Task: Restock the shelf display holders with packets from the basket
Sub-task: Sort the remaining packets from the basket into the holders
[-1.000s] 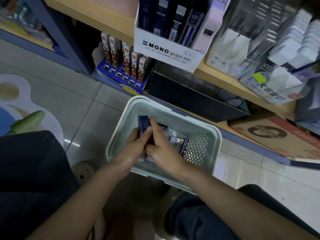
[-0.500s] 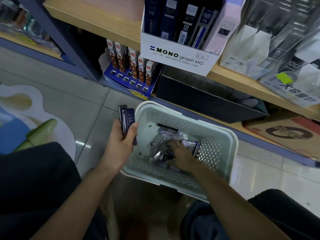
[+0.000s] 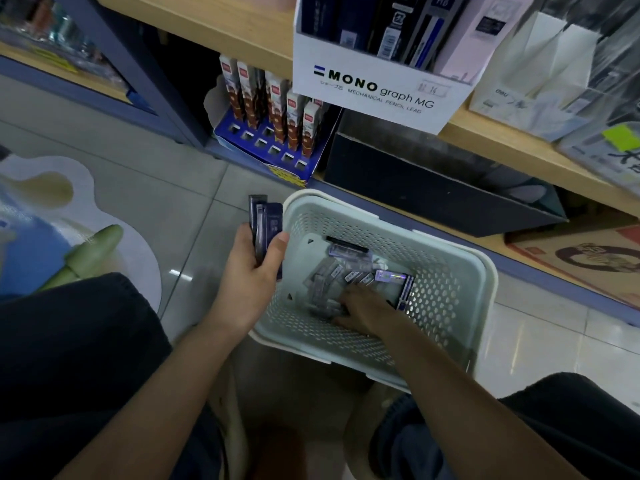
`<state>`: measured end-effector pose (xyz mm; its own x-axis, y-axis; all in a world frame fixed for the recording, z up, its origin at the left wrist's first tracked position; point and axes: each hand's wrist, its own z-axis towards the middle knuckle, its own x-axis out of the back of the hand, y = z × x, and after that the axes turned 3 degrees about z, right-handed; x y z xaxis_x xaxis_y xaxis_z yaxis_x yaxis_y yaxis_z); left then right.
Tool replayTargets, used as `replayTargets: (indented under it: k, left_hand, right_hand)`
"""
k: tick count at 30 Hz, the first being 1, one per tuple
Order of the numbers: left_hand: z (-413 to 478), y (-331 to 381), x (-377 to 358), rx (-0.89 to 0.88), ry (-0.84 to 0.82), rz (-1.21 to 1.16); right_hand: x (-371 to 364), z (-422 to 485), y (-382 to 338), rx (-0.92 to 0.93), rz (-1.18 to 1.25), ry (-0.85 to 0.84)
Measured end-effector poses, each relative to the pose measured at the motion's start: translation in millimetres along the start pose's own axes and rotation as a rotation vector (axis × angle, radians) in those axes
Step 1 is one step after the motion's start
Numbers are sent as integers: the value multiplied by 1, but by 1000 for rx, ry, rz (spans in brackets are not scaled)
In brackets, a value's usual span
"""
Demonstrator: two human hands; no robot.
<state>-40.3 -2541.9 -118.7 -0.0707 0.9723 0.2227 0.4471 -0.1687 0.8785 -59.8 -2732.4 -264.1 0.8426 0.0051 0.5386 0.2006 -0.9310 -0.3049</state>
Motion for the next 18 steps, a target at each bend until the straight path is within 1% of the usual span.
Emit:
replayTargets:
  k: [2, 3, 6, 10, 15, 18]
  left_hand:
    - [0, -1, 1, -4, 6, 11]
    - [0, -1, 1, -6, 6, 17]
    - [0, -1, 2, 0, 4, 12]
    - [-5, 0, -5, 52, -10, 46]
    - [-18, -7, -17, 141, -79, 76]
    - [-23, -13, -22, 159, -20, 127]
  right_hand:
    - [1, -2, -5, 14, -35, 11]
    - [2, -5, -7, 18, -6, 48]
    - [7, -14, -11, 15, 209, 159]
    - [25, -34, -14, 40, 375, 129]
    - [44, -65, -15, 14, 484, 209]
    - [56, -83, -18, -49, 584, 223]
